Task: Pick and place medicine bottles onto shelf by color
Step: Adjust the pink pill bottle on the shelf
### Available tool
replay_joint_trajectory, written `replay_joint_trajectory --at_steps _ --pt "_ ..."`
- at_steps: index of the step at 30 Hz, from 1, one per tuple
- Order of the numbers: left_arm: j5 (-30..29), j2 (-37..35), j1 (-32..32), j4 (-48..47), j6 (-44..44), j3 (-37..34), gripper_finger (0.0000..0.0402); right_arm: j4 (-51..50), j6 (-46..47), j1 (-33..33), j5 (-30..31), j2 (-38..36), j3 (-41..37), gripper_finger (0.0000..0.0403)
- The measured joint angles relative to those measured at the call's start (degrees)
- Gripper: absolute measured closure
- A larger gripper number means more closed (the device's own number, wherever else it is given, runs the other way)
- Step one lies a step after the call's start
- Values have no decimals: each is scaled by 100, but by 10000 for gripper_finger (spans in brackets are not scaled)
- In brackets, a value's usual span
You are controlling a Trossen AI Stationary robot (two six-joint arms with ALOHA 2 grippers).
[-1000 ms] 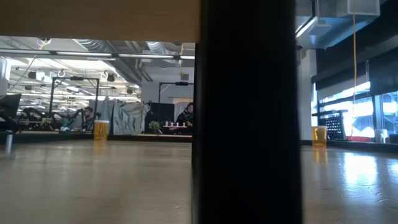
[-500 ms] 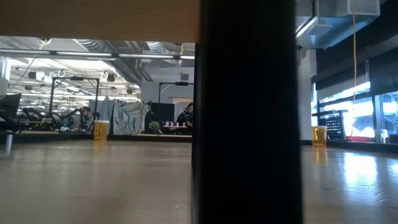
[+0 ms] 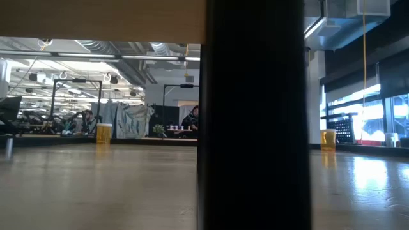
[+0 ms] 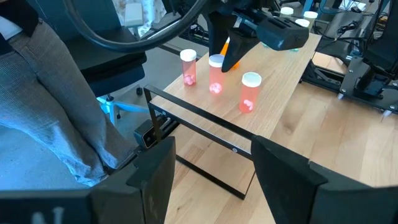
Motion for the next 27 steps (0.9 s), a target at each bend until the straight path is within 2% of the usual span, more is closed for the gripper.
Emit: replay_joint_trajectory --at_steps 27 --pt "97 76 -11 85 -13 -7 278 0 0 0 0 0 0 189"
